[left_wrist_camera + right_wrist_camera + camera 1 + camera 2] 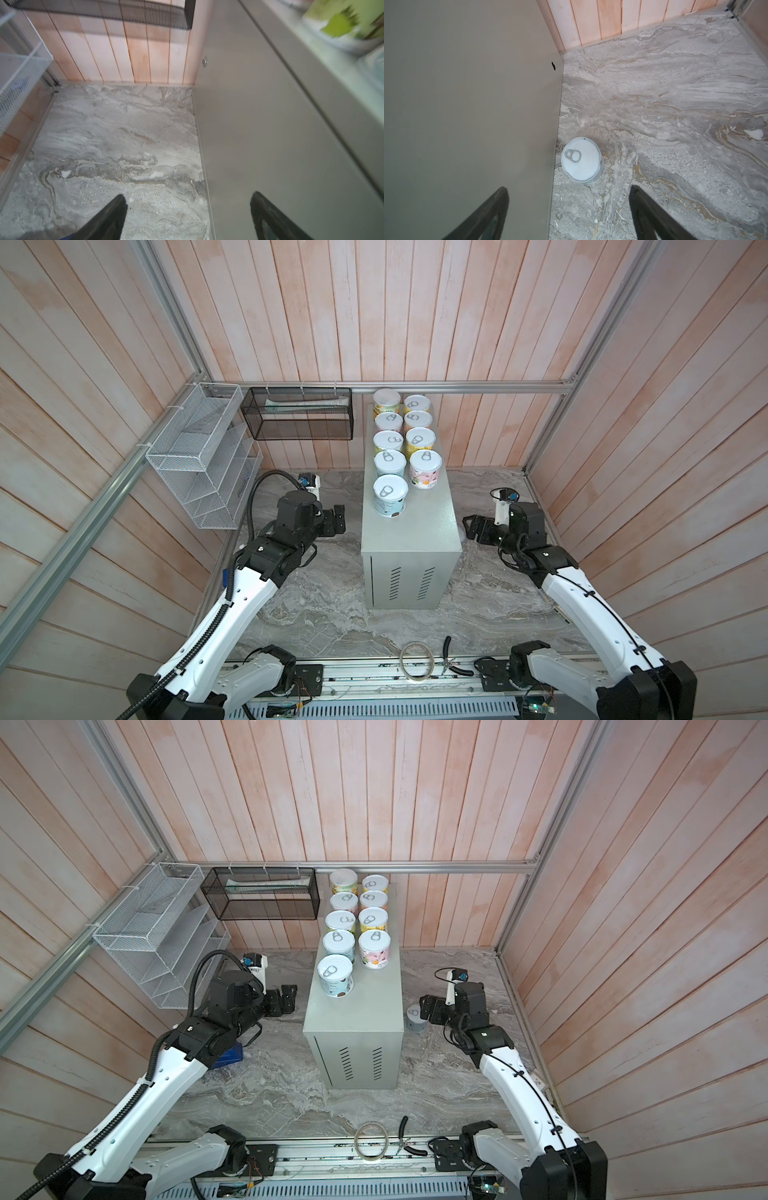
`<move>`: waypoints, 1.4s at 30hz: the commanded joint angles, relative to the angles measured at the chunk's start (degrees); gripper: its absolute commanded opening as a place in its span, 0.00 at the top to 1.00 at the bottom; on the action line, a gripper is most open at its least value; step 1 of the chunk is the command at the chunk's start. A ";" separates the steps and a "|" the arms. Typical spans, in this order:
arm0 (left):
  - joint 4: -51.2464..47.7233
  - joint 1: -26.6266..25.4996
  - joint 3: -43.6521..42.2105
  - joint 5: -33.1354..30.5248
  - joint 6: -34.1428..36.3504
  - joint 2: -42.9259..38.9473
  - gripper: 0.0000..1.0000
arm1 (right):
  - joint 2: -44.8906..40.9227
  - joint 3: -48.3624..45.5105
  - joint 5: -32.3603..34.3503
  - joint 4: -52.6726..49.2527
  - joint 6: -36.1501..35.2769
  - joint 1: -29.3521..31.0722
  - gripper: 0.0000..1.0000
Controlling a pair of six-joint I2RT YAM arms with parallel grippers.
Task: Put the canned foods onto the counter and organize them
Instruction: 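Withdraw the left gripper while the right gripper descends to the last floor can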
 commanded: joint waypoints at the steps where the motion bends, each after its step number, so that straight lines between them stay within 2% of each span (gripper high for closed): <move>1: 4.50 1.77 -4.23 5.08 -3.06 -0.78 0.05 | 1.14 -1.15 1.59 -0.66 0.21 1.10 0.10; 6: 8.69 2.42 -9.13 9.46 -5.45 0.49 0.08 | 2.98 -2.18 3.94 0.13 0.00 2.61 0.06; 17: 13.24 1.99 -15.23 12.08 -7.91 1.95 0.09 | 9.22 -3.55 3.64 3.20 -0.84 3.07 0.05; 30: 15.87 -1.08 -14.74 13.23 -8.51 5.55 0.10 | 20.63 0.67 3.11 5.69 -2.78 3.39 0.03; 42: 15.53 -1.54 -14.24 13.06 -8.76 5.50 0.10 | 29.29 4.60 3.57 7.28 -4.45 3.47 0.04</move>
